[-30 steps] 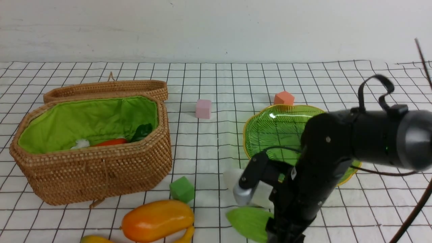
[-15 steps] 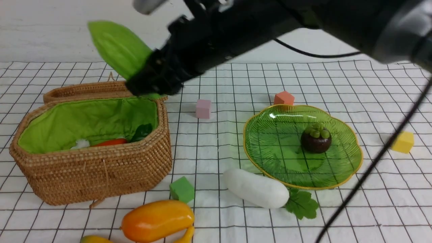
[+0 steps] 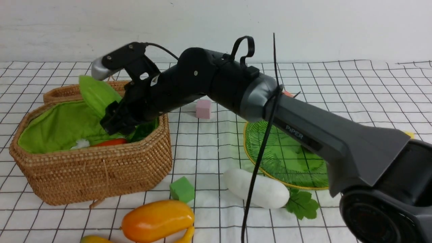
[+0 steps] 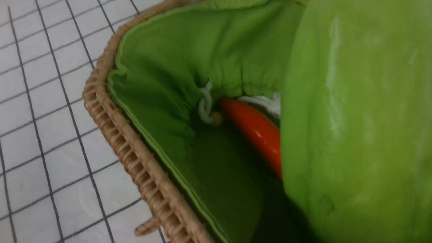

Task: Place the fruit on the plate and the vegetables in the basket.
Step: Take a chayote with your right arm and place it on the basket on the left, then take a daikon with your right arm and place it on the basket on the left.

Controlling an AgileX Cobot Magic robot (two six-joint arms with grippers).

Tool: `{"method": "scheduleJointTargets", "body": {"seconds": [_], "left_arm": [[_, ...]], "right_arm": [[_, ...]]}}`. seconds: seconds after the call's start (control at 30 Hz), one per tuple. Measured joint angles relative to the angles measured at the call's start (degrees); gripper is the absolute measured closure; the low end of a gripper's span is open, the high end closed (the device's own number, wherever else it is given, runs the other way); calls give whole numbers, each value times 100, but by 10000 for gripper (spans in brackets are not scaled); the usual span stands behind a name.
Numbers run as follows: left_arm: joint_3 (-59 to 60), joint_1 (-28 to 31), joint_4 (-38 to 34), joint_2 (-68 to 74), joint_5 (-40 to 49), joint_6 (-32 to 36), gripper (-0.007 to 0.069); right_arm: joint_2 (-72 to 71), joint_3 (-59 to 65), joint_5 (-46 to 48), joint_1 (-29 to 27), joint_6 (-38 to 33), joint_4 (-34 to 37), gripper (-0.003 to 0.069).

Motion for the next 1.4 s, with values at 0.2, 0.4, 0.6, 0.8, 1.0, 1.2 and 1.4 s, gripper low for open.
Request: {"method": "scheduleJointTargets", "body": {"seconds": [0.2, 0.4, 0.6, 0.8, 1.0, 1.2, 1.4], "left_arm": [[0, 0, 0, 0, 0, 0, 386], [0, 0, 0, 0, 0, 0, 386], [0, 0, 0, 0, 0, 0, 386], [0, 0, 0, 0, 0, 0, 386], [0, 0, 0, 0, 0, 0, 386], [0, 0, 0, 0, 0, 0, 386], [0, 0, 0, 0, 0, 0, 386]], "right_arm": [[-342, -133, 752, -47, 47, -346, -8], [-1190, -163, 1485, -545, 48, -161, 2], [-1913, 395, 2728, -1115, 1, -260, 64], [-1946, 1946, 3123, -1178, 385, -997, 78], [-1695, 2614, 3117, -1092, 773, -1951, 79], [-1391, 2652, 3045, -1020, 780, -2054, 79], [-1238, 2652, 3027, -1020, 780, -1995, 79]]}}
